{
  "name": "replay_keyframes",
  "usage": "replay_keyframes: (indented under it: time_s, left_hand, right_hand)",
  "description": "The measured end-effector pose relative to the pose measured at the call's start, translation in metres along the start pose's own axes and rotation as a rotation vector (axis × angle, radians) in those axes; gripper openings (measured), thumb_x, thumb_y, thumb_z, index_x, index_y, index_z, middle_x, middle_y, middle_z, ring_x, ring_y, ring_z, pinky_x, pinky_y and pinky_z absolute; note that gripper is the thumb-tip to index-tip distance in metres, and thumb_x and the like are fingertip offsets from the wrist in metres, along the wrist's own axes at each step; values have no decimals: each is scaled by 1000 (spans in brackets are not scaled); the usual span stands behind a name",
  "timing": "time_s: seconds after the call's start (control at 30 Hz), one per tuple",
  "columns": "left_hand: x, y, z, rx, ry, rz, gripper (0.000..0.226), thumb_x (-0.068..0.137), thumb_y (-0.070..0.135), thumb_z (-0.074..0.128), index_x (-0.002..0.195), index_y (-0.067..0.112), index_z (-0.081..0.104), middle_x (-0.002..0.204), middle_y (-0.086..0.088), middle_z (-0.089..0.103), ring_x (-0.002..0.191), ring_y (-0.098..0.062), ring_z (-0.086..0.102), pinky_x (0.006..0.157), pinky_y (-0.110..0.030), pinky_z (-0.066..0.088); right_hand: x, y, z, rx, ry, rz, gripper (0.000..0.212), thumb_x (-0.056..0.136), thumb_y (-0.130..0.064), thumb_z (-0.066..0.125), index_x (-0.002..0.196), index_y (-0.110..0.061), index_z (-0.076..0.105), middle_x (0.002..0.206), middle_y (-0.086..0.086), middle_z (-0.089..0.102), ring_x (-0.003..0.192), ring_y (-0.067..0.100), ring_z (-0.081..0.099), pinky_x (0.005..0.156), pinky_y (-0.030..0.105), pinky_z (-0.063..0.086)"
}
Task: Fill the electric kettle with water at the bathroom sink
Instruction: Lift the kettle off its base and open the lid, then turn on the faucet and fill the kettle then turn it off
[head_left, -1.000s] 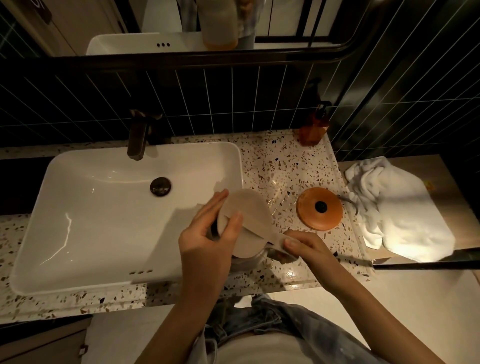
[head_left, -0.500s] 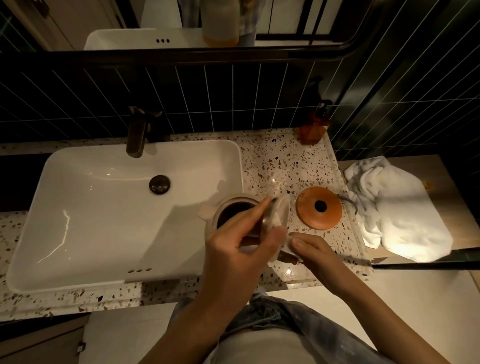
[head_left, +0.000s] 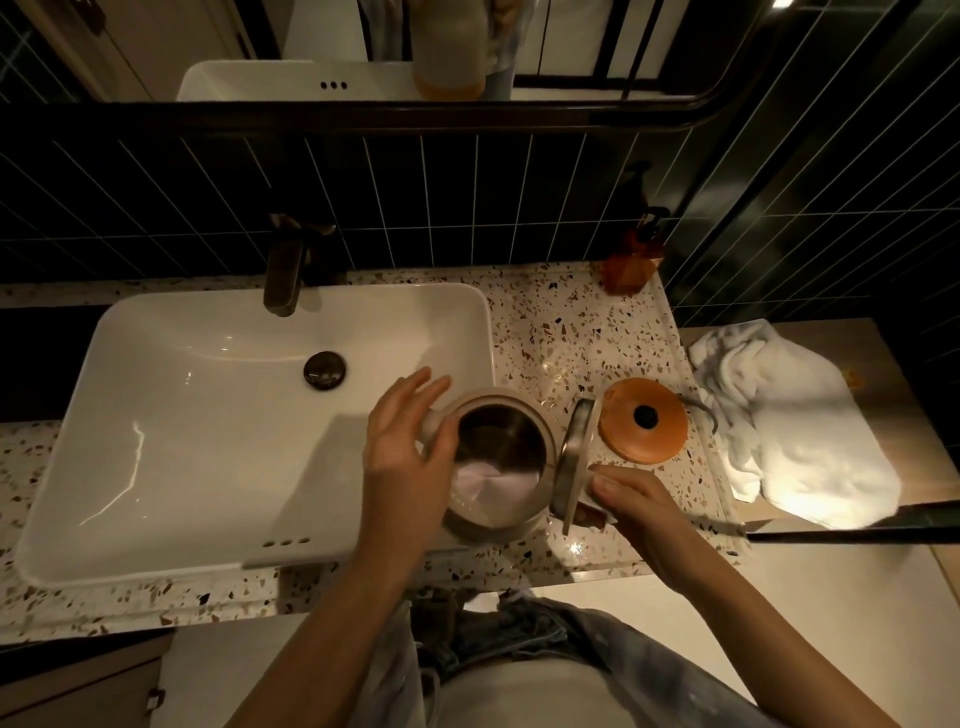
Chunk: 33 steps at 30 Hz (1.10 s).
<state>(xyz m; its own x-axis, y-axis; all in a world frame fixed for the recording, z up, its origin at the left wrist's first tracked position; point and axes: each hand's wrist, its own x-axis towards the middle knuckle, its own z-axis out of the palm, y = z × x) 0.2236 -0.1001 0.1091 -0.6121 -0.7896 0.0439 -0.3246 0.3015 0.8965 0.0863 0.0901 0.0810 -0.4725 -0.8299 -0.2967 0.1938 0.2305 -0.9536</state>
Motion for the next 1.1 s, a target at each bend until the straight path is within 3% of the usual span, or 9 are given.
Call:
replay_keyframes:
  time_s: [0.17, 0.27, 0.37, 0.53, 0.6, 0.7, 0.77, 1.0, 1.1]
  left_hand:
    - [5, -15, -8, -358, -164, -366, 30, 87, 44, 62, 116, 40, 63, 113, 20, 70, 103, 8, 62, 80, -8, 47]
    - [1, -25, -5, -537, -213, -475, 53, 75, 60, 59, 115, 29, 71, 109, 10, 75, 104, -5, 67, 85, -23, 48]
    - [0, -32, -6, -614, -175, -498, 53, 78, 60, 58, 119, 27, 70, 115, 5, 74, 109, -11, 65, 94, -33, 46]
    - [15, -40, -21, -638, -33, -490, 47, 80, 60, 59, 114, 31, 72, 114, 6, 74, 110, -11, 66, 93, -33, 47]
    - [29, -43, -33, -640, 23, -508, 46, 79, 61, 59, 111, 31, 74, 109, 5, 76, 105, -13, 68, 89, -33, 49]
    - [53, -56, -51, -618, 118, -559, 41, 89, 54, 56, 109, 25, 75, 102, -1, 77, 100, -20, 69, 85, -34, 52]
    - [68, -67, -62, -606, 186, -606, 42, 89, 54, 56, 107, 22, 75, 101, -3, 76, 98, -21, 68, 87, -37, 51]
    - [110, -118, -94, -567, 262, -720, 33, 83, 56, 58, 92, 32, 78, 92, 10, 78, 92, -9, 69, 78, -29, 51]
    - [129, -145, -102, -573, 288, -837, 35, 81, 56, 60, 92, 27, 77, 92, 6, 78, 95, -15, 69, 81, -33, 52]
  right_hand:
    - [1, -2, 4, 69, 21, 10, 61, 85, -37, 53, 79, 24, 55, 69, 37, 41, 62, 21, 46, 64, 22, 42]
    - [4, -4, 7, 104, 39, 33, 59, 83, -34, 56, 74, 24, 53, 66, 36, 41, 60, 19, 46, 63, 23, 42]
    - [13, -7, 12, 133, 44, 28, 60, 80, -36, 57, 69, 23, 51, 64, 29, 43, 60, 18, 47, 61, 24, 41]
    - [42, -17, 27, 246, 14, 31, 59, 81, -31, 57, 67, 24, 45, 66, 38, 36, 63, 29, 40, 61, 27, 43]
    - [60, -27, 38, 228, -4, 55, 50, 83, -28, 57, 63, 18, 51, 62, 27, 42, 60, 26, 43, 60, 28, 40]
    - [92, -41, 61, 219, -45, 83, 38, 86, -20, 48, 55, -14, 68, 55, -1, 59, 53, 9, 54, 58, 22, 44]
    - [116, -44, 78, 220, -37, 109, 37, 85, -22, 49, 53, -16, 66, 54, -3, 58, 53, 11, 53, 58, 23, 45]
    - [192, -23, 128, 202, 45, 350, 41, 89, -27, 52, 49, -21, 59, 47, -3, 51, 45, 7, 47, 59, 29, 33]
    - [216, -12, 144, 203, 22, 490, 37, 85, -35, 55, 49, -22, 57, 47, -4, 51, 46, 8, 47, 58, 28, 34]
